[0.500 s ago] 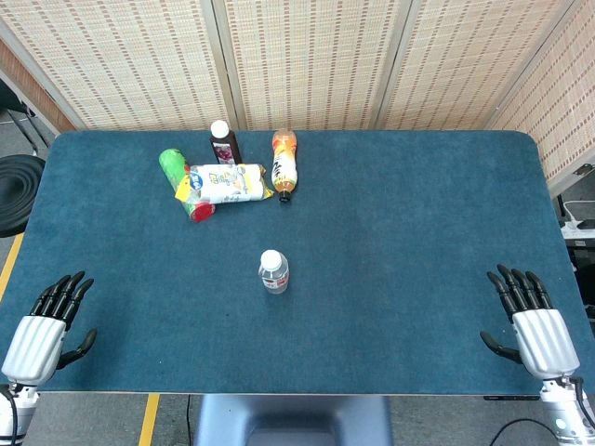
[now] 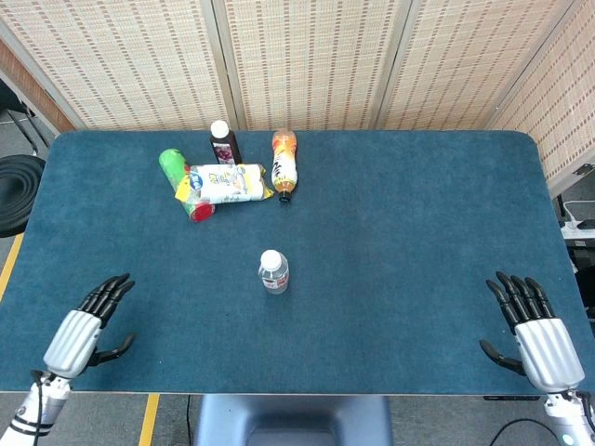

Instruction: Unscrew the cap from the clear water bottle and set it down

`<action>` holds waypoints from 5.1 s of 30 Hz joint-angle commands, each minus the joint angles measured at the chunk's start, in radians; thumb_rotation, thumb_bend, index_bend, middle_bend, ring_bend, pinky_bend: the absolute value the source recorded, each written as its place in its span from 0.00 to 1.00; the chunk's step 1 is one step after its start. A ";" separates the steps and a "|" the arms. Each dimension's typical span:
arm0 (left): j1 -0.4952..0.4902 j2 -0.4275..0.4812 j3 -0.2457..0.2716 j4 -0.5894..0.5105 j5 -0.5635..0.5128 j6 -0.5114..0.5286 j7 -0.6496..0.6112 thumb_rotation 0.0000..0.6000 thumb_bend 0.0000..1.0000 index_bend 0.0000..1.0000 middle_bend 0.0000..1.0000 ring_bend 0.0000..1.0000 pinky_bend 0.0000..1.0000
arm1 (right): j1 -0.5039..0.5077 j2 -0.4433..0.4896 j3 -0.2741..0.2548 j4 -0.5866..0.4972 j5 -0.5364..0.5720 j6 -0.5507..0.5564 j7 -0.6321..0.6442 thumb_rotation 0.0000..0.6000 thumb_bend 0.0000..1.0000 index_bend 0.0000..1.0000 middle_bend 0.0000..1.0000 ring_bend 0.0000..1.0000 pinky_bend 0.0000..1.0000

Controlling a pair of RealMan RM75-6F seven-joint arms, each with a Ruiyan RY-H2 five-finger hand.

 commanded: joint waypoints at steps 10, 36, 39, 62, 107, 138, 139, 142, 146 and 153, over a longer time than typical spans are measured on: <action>-0.199 -0.366 -0.206 0.044 -0.301 -0.239 -0.090 0.97 0.37 0.00 0.01 0.00 0.13 | 0.002 0.005 -0.005 0.000 0.001 -0.016 0.005 0.91 0.14 0.00 0.00 0.00 0.00; -0.402 -0.591 -0.301 0.110 -0.489 -0.466 0.057 0.77 0.34 0.00 0.00 0.00 0.10 | 0.008 0.046 -0.017 -0.007 -0.001 -0.042 0.091 0.91 0.14 0.00 0.00 0.00 0.00; -0.416 -0.601 -0.309 0.106 -0.502 -0.478 0.063 0.78 0.34 0.00 0.00 0.00 0.10 | 0.006 0.050 -0.016 -0.006 0.000 -0.037 0.098 0.91 0.14 0.00 0.00 0.00 0.00; -0.452 -0.677 -0.365 0.171 -0.505 -0.463 -0.118 1.00 0.36 0.40 0.46 0.25 0.21 | 0.009 0.054 -0.013 -0.005 0.002 -0.044 0.107 0.91 0.14 0.00 0.00 0.00 0.00; -0.434 -0.655 -0.334 -0.095 -0.649 -0.462 0.175 1.00 0.37 0.39 0.47 0.26 0.23 | 0.893 -0.041 0.253 -0.583 0.823 -0.595 -0.761 0.91 0.14 0.35 0.00 0.00 0.00; -0.444 -0.630 -0.339 -0.098 -0.659 -0.492 0.137 1.00 0.38 0.39 0.47 0.26 0.23 | 1.007 -0.053 0.181 -0.555 0.967 -0.502 -0.804 0.91 0.22 0.38 0.00 0.00 0.00; -0.445 -0.631 -0.339 -0.098 -0.659 -0.492 0.137 1.00 0.38 0.39 0.47 0.26 0.23 | 1.009 -0.054 0.180 -0.555 0.969 -0.502 -0.801 0.91 0.22 0.38 0.00 0.00 0.00; -0.446 -0.631 -0.338 -0.096 -0.657 -0.491 0.137 1.00 0.38 0.39 0.47 0.26 0.23 | 1.016 -0.055 0.175 -0.554 0.974 -0.498 -0.801 0.91 0.22 0.39 0.00 0.00 0.00; -0.447 -0.633 -0.335 -0.093 -0.655 -0.487 0.142 1.00 0.38 0.39 0.47 0.26 0.23 | 1.026 -0.055 0.168 -0.560 0.990 -0.497 -0.803 0.91 0.22 0.39 0.00 0.00 0.00; -0.448 -0.634 -0.335 -0.094 -0.657 -0.487 0.144 1.00 0.38 0.39 0.47 0.26 0.23 | 1.035 -0.058 0.163 -0.562 0.995 -0.492 -0.804 0.91 0.22 0.40 0.00 0.00 0.00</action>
